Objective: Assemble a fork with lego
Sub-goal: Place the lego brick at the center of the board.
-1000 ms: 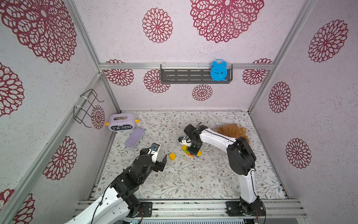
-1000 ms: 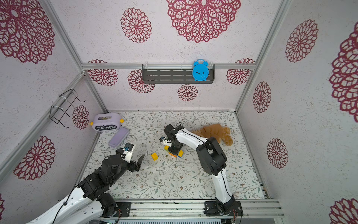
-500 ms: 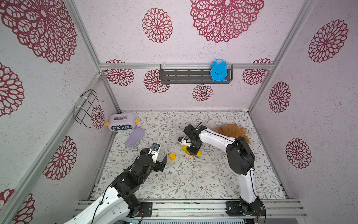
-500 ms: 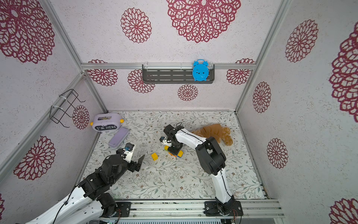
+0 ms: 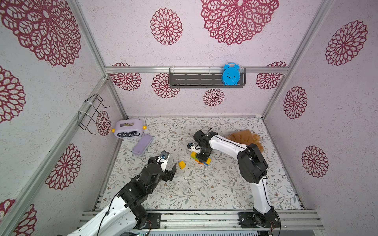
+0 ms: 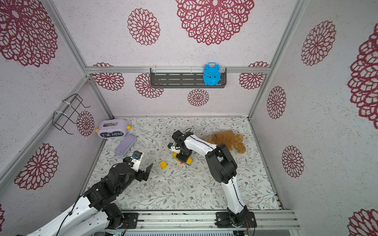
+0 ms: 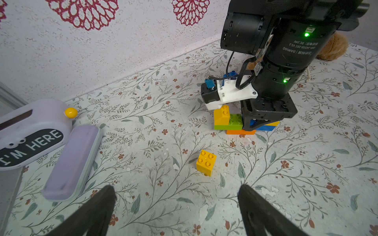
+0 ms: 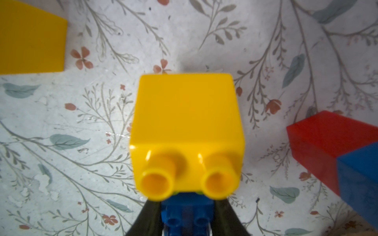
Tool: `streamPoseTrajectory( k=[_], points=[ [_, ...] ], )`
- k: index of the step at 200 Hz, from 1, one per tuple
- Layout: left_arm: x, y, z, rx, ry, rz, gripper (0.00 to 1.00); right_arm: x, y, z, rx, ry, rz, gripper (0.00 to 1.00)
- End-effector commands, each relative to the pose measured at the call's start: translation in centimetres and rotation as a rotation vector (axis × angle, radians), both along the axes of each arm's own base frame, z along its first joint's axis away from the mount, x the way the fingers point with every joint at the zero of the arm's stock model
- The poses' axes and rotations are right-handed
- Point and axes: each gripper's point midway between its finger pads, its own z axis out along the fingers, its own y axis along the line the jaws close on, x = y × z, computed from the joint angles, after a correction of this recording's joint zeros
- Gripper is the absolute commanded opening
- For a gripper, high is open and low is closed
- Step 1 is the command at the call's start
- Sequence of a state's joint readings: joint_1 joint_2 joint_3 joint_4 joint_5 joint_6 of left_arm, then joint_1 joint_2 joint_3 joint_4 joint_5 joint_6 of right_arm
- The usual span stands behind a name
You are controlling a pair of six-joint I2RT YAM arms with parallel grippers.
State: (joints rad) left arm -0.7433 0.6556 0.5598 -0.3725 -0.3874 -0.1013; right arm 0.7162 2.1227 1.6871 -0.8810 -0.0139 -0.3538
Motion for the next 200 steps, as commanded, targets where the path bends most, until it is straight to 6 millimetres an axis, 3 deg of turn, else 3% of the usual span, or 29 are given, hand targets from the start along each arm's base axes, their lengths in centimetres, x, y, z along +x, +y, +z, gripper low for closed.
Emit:
streamPoseTrajectory(
  k=[1, 23, 42, 82, 129, 154, 200],
  points=[
    [0.2, 0.2, -0.3, 0.002, 0.000, 0.013, 0.97, -1.3, -1.9, -4.3, -0.127, 0.083, -0.009, 0.25],
    [0.2, 0.2, -0.4, 0.005, 0.004, 0.012, 0.97, -2.0, -2.7, -5.8, -0.176, 0.111, -0.001, 0.25],
    [0.2, 0.1, -0.5, 0.008, 0.007, 0.010, 0.97, -2.2, -2.5, -5.9, -0.167, 0.117, -0.001, 0.25],
    [0.3, 0.1, -0.4, 0.013, 0.006, 0.010, 0.97, -0.7, -1.2, -0.6, -0.006, 0.034, -0.034, 0.27],
    [0.2, 0.1, -0.5, 0.011, 0.007, 0.011, 0.97, -0.2, -3.1, 3.2, 0.061, -0.008, -0.083, 0.28],
    [0.2, 0.2, -0.5, 0.012, 0.006, 0.010, 0.97, -0.9, -4.6, 3.1, 0.065, -0.002, -0.108, 0.28],
    [0.2, 0.1, -0.4, 0.011, 0.005, 0.007, 0.97, -2.4, -6.2, 0.7, 0.049, 0.032, -0.125, 0.29]
  ],
)
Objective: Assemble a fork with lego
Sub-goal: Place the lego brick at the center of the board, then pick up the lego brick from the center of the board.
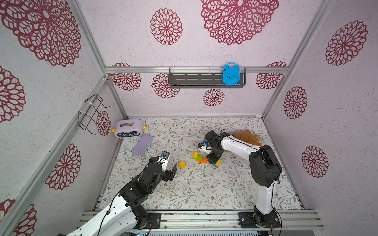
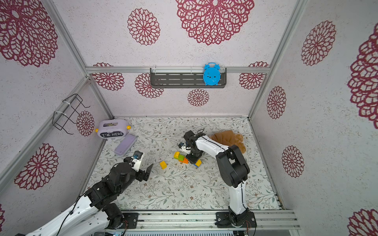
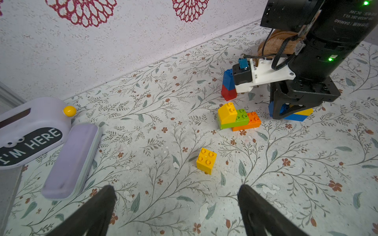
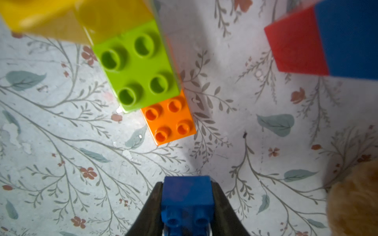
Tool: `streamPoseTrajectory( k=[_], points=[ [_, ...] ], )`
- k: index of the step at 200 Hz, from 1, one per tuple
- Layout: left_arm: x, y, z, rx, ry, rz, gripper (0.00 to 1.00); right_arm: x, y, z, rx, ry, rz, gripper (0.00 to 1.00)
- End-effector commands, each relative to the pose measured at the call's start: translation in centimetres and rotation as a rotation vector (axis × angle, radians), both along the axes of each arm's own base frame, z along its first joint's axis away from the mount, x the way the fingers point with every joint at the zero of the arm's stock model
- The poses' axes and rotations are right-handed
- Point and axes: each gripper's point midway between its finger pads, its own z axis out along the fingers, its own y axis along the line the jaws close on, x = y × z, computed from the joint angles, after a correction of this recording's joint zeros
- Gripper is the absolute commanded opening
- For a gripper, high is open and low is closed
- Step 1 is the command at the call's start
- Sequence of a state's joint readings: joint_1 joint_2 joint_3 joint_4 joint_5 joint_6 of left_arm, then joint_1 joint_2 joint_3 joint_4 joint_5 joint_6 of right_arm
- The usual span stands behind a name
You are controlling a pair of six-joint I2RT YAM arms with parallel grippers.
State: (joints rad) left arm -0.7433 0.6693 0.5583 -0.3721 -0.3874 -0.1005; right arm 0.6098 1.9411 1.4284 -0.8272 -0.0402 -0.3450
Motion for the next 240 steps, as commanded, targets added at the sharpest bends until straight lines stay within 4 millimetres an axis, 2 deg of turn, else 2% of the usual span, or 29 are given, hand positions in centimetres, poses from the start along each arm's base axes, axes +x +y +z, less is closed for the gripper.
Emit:
streamPoseTrajectory(
  k=[1, 22, 56, 89, 103, 127, 240],
  points=[
    [0.1, 0.2, 0.0, 0.001, -0.005, 0.007, 0.97, -0.7, 0.1, 0.5, 0.041, -0.006, -0.015, 0.29],
    [0.1, 0.2, 0.1, 0.000, -0.007, 0.009, 0.97, -1.1, -1.1, -0.8, -0.008, 0.004, -0.020, 0.29],
    [0.2, 0.2, 0.0, 0.003, -0.004, 0.009, 0.97, -1.1, -1.5, -1.9, -0.035, 0.010, -0.031, 0.33],
    [0.2, 0.2, 0.0, 0.003, -0.002, 0.011, 0.97, -0.7, -1.4, -0.7, -0.024, -0.020, -0.039, 0.46],
    [0.2, 0.2, 0.0, 0.003, -0.004, 0.011, 0.97, -0.5, -1.3, 0.0, -0.018, -0.032, -0.040, 0.48],
    [0.2, 0.2, -0.1, 0.003, 0.000, 0.010, 0.97, -0.7, -1.4, 0.6, -0.015, -0.028, -0.042, 0.47],
    [0.2, 0.1, -0.3, 0.009, 0.008, 0.007, 0.97, -1.6, -1.8, 0.4, -0.029, 0.011, -0.049, 0.39]
  ],
)
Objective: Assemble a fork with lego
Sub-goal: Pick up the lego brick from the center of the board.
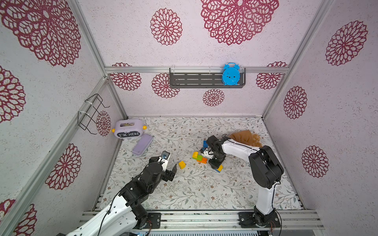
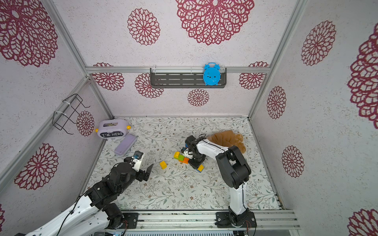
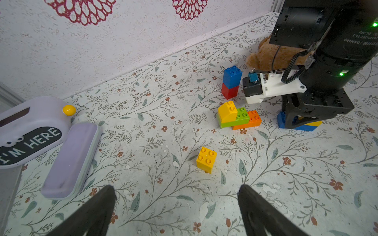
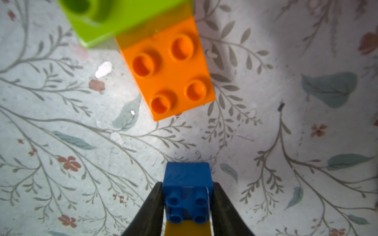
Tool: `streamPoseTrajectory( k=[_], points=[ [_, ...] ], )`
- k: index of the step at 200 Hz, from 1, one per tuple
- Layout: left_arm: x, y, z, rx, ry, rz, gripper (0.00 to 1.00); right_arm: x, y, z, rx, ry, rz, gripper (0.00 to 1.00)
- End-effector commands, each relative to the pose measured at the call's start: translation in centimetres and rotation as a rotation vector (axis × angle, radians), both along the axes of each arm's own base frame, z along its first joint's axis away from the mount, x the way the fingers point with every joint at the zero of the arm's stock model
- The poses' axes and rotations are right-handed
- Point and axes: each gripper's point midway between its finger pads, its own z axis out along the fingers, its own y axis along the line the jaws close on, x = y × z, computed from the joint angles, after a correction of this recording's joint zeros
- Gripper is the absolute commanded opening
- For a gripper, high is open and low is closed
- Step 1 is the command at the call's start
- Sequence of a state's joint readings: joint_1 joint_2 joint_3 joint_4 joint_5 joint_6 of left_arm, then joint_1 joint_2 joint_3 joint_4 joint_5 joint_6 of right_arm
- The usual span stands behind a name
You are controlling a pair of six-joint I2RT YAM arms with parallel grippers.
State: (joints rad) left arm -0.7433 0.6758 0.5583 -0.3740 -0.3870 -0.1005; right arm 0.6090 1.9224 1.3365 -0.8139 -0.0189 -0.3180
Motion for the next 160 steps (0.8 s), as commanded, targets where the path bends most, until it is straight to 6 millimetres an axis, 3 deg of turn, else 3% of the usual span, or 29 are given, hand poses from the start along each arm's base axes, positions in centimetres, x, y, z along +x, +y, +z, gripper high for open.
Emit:
streamPoseTrajectory(
  k=[1, 60, 115, 160],
  points=[
    [0.2, 0.1, -0.1, 0.004, 0.002, 0.008, 0.97, 0.2, 0.0, 2.1, 0.021, -0.029, -0.019, 0.39],
    [0.1, 0.1, -0.1, 0.003, 0.005, 0.006, 0.97, 0.4, 0.3, 1.8, 0.026, -0.022, -0.026, 0.31],
    [-0.4, 0.2, 1.4, -0.033, -0.012, -0.008, 0.97, 1.4, 2.1, 6.1, 0.101, -0.130, 0.135, 0.30],
    [-0.7, 0.5, 1.7, -0.042, -0.029, -0.005, 0.97, 1.5, 3.6, 6.5, 0.030, -0.165, 0.347, 0.30]
  ],
)
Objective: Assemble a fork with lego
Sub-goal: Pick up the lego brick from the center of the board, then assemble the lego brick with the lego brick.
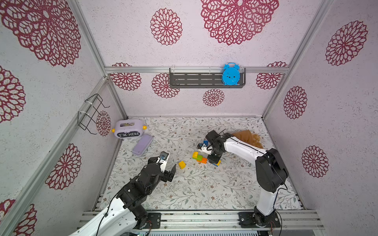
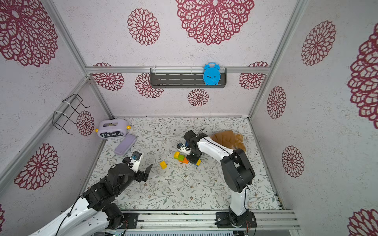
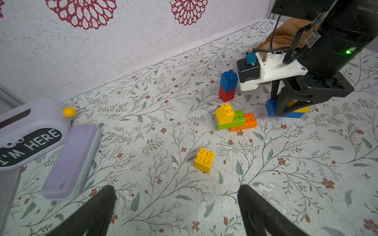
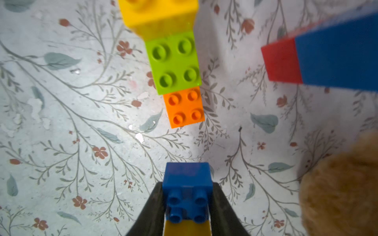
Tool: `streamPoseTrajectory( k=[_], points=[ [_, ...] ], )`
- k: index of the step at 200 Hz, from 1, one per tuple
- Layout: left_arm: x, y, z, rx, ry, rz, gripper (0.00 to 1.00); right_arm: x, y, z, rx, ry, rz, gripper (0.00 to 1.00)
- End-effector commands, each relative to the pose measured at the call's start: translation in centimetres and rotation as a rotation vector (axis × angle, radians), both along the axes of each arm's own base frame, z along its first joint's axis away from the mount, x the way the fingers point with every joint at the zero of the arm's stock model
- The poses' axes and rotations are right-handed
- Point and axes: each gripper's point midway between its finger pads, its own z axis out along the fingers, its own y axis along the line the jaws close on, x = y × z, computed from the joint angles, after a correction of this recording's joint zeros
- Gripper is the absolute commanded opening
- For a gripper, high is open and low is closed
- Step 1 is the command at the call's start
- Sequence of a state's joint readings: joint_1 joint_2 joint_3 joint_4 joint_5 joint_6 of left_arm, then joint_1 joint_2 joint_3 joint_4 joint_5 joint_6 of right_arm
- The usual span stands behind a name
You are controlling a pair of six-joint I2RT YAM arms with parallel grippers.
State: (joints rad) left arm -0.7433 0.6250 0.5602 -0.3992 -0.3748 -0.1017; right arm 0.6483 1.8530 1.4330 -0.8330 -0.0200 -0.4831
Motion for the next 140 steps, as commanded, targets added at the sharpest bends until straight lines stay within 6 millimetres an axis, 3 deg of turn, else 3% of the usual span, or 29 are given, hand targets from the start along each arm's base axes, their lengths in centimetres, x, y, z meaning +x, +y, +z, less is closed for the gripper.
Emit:
streamPoseTrajectory(
  k=[1, 61, 140],
  points=[
    [-0.1, 0.3, 0.9, -0.018, -0.012, 0.006, 0.97, 0.0, 0.7, 1.4, -0.051, -0.040, 0.140, 0.30],
    [0.1, 0.1, 0.7, -0.007, -0.007, 0.005, 0.97, 2.2, 2.6, 1.1, -0.124, -0.048, 0.199, 0.29],
    [0.2, 0.1, 0.6, 0.003, -0.009, 0.006, 0.97, 1.9, 2.6, 0.4, -0.135, -0.002, 0.200, 0.29]
  ],
)
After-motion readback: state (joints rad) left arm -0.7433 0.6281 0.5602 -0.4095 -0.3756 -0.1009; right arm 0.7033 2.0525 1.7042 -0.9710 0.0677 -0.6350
